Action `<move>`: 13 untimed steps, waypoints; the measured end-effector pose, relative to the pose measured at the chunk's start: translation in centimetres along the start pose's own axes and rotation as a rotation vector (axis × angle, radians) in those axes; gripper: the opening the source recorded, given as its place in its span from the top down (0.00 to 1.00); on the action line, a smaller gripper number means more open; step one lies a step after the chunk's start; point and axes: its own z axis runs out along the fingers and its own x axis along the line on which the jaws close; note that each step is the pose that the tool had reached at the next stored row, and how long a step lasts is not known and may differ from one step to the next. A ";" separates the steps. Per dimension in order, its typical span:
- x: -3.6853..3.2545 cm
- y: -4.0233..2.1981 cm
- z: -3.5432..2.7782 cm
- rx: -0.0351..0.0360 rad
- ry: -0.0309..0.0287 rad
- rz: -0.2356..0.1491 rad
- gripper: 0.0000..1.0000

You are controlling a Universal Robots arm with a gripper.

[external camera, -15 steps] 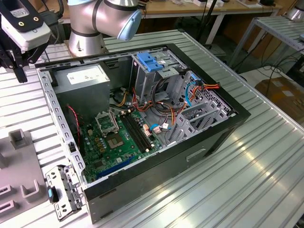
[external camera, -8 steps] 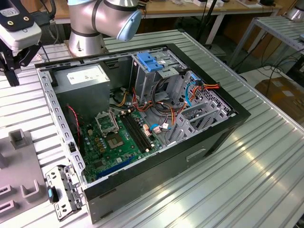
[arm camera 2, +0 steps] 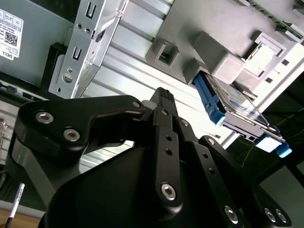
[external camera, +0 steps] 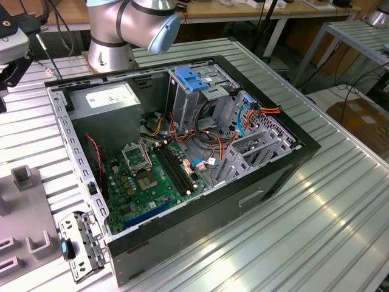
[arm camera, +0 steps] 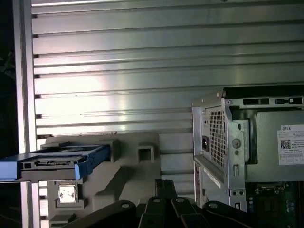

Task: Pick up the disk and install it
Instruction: 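Reach for the disk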

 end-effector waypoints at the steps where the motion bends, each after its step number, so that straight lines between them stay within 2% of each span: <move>1: 0.30 0.00 0.01 0.0000 0.0000 -0.002 0.89; 5: 1.50 0.00 0.06 0.0003 0.0001 -0.007 0.89; 6: 1.94 0.00 0.08 0.0002 0.0000 -0.009 0.89; 9: 3.89 0.04 0.22 0.0002 0.0000 -0.014 0.89; 11: 4.68 0.01 0.32 -0.0045 0.0001 -0.025 0.89; 13: 4.92 0.00 0.35 -0.0047 0.0001 -0.038 0.89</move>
